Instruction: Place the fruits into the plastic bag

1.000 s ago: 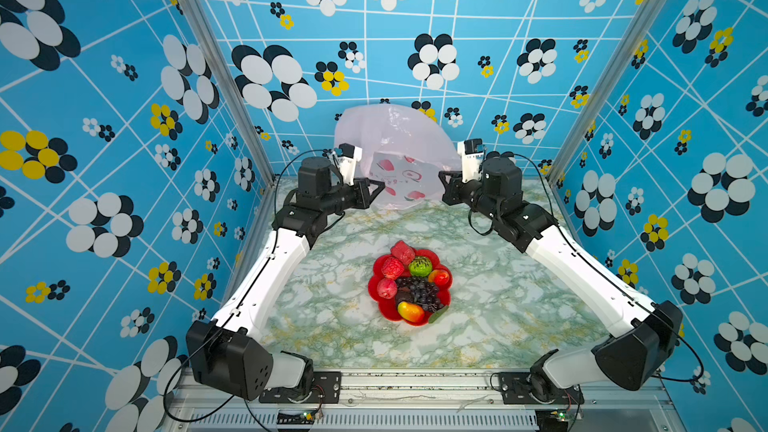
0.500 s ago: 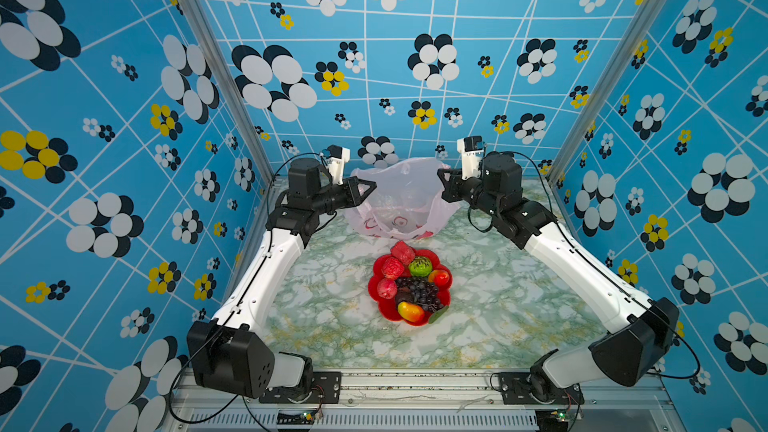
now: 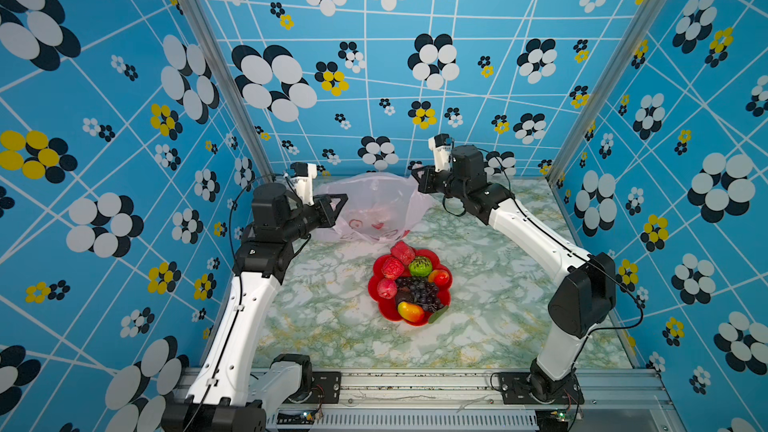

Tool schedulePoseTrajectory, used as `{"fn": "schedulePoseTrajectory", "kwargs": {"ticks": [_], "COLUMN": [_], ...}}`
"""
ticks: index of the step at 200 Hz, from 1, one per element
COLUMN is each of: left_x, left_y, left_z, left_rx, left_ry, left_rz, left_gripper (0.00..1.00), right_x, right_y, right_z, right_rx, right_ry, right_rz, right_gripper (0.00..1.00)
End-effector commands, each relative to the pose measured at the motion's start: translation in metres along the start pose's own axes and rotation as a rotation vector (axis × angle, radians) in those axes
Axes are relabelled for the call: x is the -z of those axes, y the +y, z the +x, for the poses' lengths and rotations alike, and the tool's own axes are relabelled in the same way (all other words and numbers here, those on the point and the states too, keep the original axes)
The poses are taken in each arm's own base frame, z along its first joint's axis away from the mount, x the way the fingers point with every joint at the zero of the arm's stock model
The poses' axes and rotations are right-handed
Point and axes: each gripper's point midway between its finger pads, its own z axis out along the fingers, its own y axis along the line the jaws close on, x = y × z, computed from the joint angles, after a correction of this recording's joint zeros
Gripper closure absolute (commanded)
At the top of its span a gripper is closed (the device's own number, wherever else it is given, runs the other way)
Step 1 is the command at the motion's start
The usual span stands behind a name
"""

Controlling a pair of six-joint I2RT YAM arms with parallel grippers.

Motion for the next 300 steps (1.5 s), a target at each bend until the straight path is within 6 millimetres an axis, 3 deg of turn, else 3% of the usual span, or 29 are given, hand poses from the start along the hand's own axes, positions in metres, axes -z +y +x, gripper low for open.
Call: {"fn": "schedulePoseTrajectory", "kwargs": {"ticks": [1,30,66,83,113,168,212,239,255,300], "left_x": [0.013,0.005,-0.03,-0.043,-0.052,-0.06,-0.064,-0.066,-0.071,-0.09], "left_y": [0.003,0.02,0.06,0.074,0.087,0.095,0.094,0.083,0.071,0.035], "left_z": [0.009,0.046,0.109,0.129,0.136,0.128,0.138,0.136,0.137,0.161], "left_rx": [-0.035,0.075,0.302,0.377,0.432,0.435,0.407,0.365,0.346,0.267], "left_ry": [-0.019,0.028,0.177,0.242,0.251,0.243,0.278,0.292,0.321,0.447], "left_rz": [-0.048,-0.031,-0.017,-0.018,-0.018,-0.001,0.04,0.077,0.119,0.195], "left_gripper": [1.0,1.0,1.0,1.0,1.0,1.0,1.0,1.0,1.0,1.0], "right_x": [-0.004,-0.015,-0.023,-0.021,-0.013,-0.015,-0.01,0.001,0.009,0.037], "right_y": [0.024,0.012,-0.015,-0.034,-0.064,-0.076,-0.089,-0.087,-0.084,-0.078], "right_z": [-0.019,0.003,0.041,0.058,0.086,0.098,0.092,0.085,0.082,0.064], "right_rx": [-0.001,-0.002,0.0,-0.018,-0.052,-0.07,-0.138,-0.155,-0.147,-0.148], "right_ry": [-0.047,0.009,0.081,0.106,0.142,0.18,0.184,0.187,0.191,0.18], "right_rz": [-0.089,-0.068,-0.009,0.025,0.073,0.083,0.089,0.096,0.102,0.148], "right_gripper": [1.0,1.0,1.0,1.0,1.0,1.0,0.5,0.27,0.18,0.12]}}
